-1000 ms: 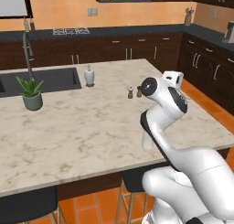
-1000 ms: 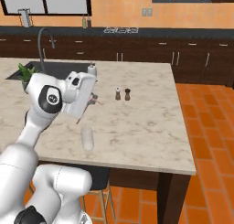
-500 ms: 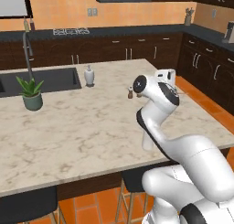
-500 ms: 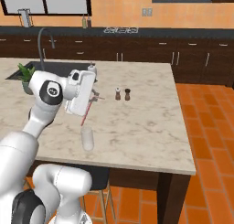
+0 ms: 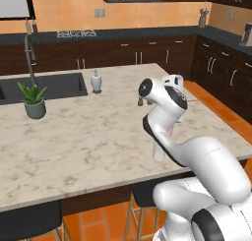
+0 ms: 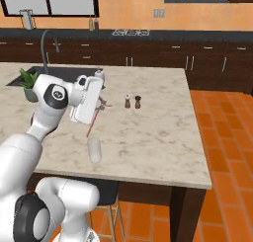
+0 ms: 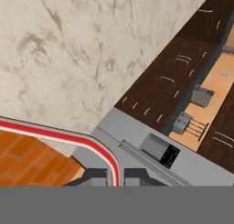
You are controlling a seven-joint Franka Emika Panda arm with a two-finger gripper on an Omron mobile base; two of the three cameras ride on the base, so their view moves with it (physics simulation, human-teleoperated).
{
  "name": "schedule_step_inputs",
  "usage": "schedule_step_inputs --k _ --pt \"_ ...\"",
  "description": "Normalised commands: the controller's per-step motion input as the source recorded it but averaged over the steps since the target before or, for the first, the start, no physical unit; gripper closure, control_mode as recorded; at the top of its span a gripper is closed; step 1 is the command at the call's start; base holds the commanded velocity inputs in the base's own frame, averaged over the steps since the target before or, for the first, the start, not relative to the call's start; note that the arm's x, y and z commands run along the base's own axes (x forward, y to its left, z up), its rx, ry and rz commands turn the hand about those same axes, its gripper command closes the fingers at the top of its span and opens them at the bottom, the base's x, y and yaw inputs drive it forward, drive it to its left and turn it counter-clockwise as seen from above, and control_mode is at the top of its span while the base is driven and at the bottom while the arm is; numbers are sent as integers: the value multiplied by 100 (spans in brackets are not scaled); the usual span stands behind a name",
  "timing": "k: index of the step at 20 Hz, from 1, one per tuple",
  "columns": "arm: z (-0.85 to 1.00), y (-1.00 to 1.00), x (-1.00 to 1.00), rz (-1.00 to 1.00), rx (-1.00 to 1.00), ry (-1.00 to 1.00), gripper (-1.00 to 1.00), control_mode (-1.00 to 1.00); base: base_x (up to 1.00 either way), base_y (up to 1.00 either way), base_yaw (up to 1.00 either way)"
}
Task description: Take a straw from the drawer in front and place it inside the glass cup on the dining counter.
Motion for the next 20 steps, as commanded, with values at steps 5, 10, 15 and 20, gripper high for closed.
schedule_step_inputs --k 5,10,15,20 --pt "-35 14 38 0 -5 8 100 -100 0 0 0" --pt "-32 0 31 0 -9 1 100 -100 0 0 0" --pt "-23 0 35 0 -7 0 100 -100 0 0 0" --pt "-22 13 25 0 -4 0 100 -100 0 0 0"
